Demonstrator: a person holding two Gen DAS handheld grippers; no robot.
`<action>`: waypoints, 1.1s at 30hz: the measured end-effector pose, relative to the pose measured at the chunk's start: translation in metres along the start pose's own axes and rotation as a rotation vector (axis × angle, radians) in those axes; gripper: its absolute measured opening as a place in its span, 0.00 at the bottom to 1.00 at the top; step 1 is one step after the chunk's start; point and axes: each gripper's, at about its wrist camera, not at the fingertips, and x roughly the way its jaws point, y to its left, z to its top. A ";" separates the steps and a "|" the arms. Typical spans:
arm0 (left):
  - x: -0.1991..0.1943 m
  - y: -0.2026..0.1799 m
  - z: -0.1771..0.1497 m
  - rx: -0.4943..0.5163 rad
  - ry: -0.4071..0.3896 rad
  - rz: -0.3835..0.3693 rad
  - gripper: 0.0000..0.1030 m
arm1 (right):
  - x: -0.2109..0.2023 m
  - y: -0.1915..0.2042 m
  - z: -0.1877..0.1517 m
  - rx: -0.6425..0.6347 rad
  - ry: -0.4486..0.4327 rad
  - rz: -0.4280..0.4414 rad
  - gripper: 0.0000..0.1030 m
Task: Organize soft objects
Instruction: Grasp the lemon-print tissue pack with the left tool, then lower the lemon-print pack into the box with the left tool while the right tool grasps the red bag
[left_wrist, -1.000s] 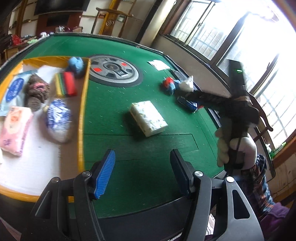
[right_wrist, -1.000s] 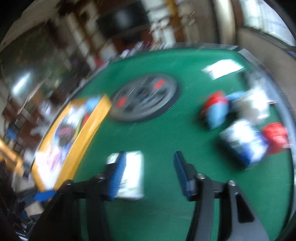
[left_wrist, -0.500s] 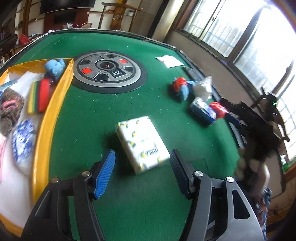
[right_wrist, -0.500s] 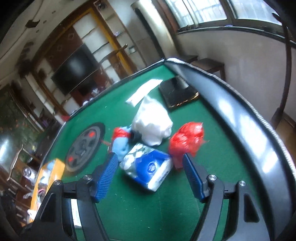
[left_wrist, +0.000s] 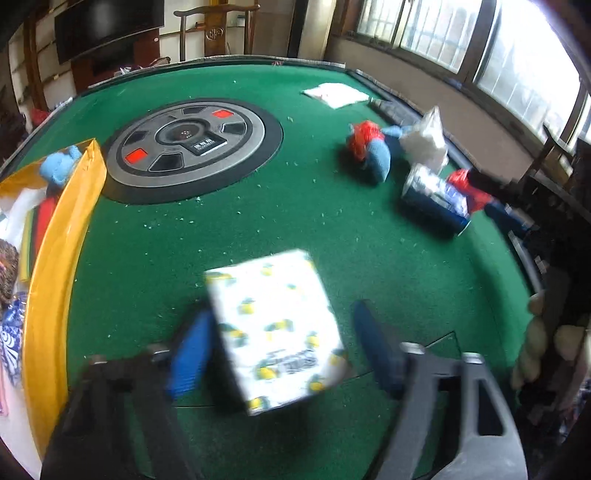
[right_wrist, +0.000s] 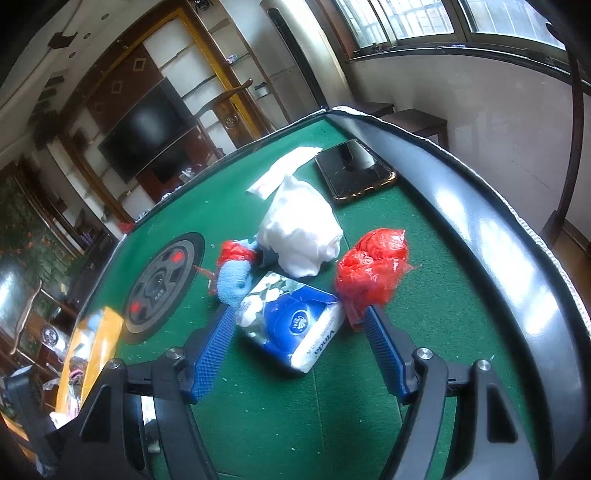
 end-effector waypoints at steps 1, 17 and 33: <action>-0.001 0.004 0.001 -0.011 -0.003 -0.022 0.51 | 0.000 -0.001 0.000 0.002 0.000 -0.005 0.66; -0.082 0.068 -0.013 -0.187 -0.095 -0.247 0.51 | -0.002 -0.015 0.032 0.057 -0.026 -0.096 0.66; -0.157 0.185 -0.070 -0.368 -0.173 -0.066 0.51 | 0.039 -0.030 0.035 0.019 0.121 -0.218 0.34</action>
